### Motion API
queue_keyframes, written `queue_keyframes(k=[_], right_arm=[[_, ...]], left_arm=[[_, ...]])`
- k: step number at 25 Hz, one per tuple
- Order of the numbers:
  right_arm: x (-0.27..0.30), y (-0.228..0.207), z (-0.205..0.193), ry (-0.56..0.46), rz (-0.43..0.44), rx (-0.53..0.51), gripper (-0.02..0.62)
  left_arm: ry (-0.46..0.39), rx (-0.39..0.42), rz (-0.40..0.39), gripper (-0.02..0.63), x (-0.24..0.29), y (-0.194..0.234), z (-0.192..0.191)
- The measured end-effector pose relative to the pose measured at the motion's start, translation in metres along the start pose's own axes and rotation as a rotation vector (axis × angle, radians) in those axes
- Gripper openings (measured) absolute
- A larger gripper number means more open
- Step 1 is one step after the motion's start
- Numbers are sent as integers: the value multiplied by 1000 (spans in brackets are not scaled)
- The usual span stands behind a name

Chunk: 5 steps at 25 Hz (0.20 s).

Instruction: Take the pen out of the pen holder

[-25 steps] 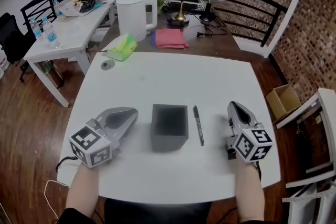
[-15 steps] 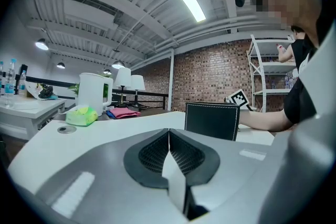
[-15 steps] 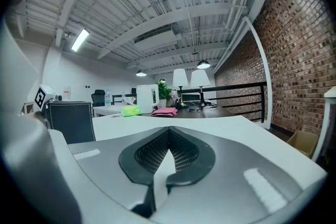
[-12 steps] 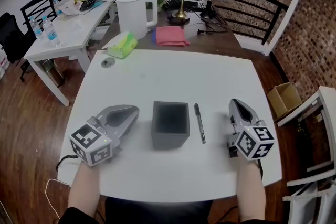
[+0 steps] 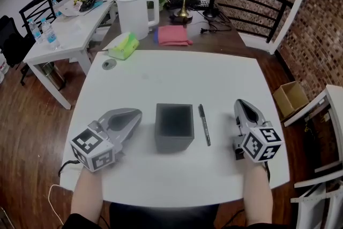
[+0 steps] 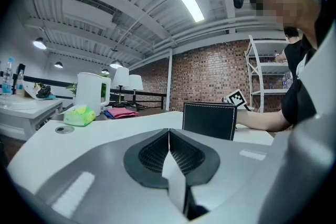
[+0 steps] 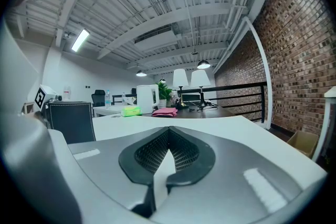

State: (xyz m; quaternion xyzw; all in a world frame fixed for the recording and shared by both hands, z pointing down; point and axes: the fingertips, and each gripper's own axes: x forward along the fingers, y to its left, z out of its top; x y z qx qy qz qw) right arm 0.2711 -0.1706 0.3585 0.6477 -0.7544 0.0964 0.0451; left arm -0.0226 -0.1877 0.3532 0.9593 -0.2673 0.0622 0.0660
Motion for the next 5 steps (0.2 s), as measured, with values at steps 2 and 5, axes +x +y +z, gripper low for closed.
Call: queue_keyframes(k=[2, 5], right_arm=[[-1, -1, 0, 2, 1, -1, 12], [-2, -1, 0, 1, 3, 0, 12]], left_arm=[[0, 0, -2, 4, 0, -1, 0], [-1, -2, -5, 3, 2, -3, 0]])
